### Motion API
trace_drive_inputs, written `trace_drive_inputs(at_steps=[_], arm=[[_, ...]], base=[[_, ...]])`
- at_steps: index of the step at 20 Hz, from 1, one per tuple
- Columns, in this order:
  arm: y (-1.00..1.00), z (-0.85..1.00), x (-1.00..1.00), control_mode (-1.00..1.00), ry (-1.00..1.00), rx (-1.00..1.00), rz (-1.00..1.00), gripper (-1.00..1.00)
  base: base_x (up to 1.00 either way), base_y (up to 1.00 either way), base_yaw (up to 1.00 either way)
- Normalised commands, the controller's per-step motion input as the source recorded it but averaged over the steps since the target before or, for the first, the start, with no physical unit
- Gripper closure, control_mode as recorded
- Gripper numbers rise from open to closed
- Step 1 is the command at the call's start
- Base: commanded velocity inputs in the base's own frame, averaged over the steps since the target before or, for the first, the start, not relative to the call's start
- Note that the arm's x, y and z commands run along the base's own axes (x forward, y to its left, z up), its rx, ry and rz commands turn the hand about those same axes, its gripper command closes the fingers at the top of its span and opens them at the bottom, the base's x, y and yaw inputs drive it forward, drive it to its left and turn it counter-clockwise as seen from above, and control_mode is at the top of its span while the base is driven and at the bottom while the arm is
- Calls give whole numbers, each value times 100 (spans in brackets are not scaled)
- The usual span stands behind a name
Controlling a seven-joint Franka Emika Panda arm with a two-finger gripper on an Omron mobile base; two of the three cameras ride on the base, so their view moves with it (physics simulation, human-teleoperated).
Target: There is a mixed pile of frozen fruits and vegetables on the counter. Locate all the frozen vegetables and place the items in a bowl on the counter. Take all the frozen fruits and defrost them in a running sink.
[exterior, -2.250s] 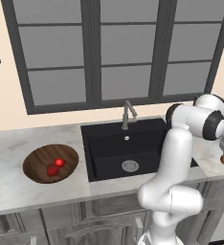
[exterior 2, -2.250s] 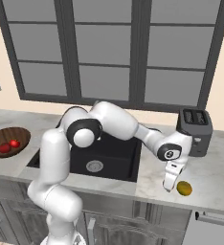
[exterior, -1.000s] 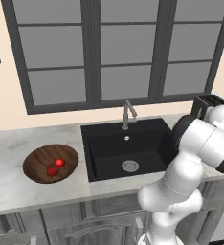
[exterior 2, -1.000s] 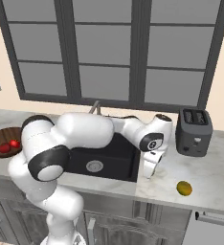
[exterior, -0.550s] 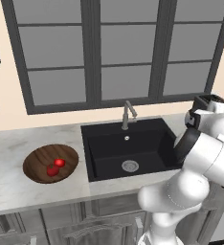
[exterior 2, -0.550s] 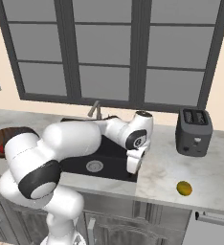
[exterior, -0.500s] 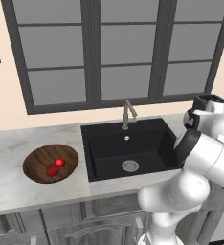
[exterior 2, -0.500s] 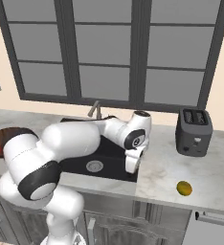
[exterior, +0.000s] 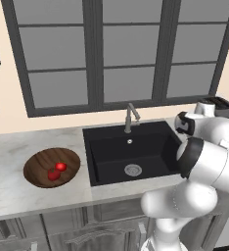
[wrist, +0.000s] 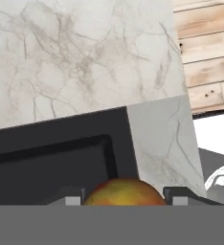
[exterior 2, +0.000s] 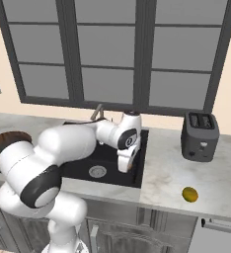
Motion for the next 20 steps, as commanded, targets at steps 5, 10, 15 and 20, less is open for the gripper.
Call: trace_drive_inputs(at_steps=[5,10,15,20], arm=[[30,0,32,-100,0,0,6,100],[29,-4,32,-100,0,0,6,100],[27,-13,30,-100,0,0,4,100],[14,-17,27,-100,0,0,2,100]], base=[[0,0,0],[0,0,0],[0,0,0],[0,0,0]])
